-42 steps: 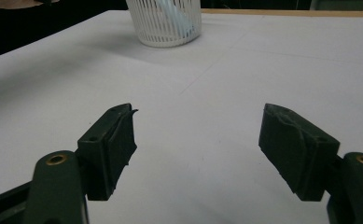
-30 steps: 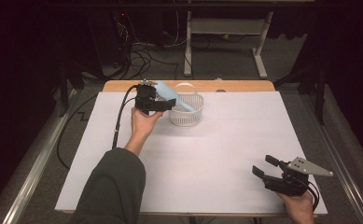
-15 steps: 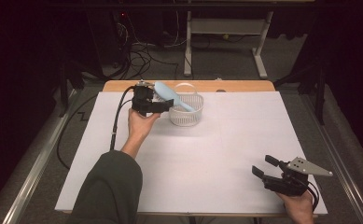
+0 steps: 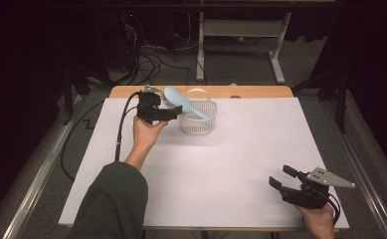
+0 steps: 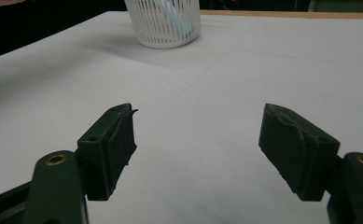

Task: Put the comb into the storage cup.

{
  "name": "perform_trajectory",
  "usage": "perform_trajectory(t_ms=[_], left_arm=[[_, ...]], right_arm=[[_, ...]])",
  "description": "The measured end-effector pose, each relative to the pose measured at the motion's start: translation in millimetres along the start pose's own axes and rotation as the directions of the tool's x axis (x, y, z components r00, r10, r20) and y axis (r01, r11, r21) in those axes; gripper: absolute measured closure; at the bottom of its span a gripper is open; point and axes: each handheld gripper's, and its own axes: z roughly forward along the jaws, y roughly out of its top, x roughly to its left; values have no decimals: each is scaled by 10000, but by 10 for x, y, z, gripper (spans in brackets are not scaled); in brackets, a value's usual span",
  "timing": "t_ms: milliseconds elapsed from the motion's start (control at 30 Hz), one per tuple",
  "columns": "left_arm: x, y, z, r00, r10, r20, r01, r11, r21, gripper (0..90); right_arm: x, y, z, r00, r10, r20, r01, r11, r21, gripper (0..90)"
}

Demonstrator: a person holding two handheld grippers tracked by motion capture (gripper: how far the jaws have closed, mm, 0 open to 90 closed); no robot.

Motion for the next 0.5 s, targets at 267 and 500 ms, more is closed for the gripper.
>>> perform_trajectory(t_ms=[267, 500], left_arm=[[-5, -4, -68, 9999, 29, 125, -28, 10000, -90, 73], [5, -18, -128, 9996, -1, 267, 7, 9998, -190, 74]], right_arm=[[4, 2, -9, 10000, -28, 50, 28, 10000, -75, 270], [7, 6, -14, 10000, -65, 57, 66, 9999, -141, 268]])
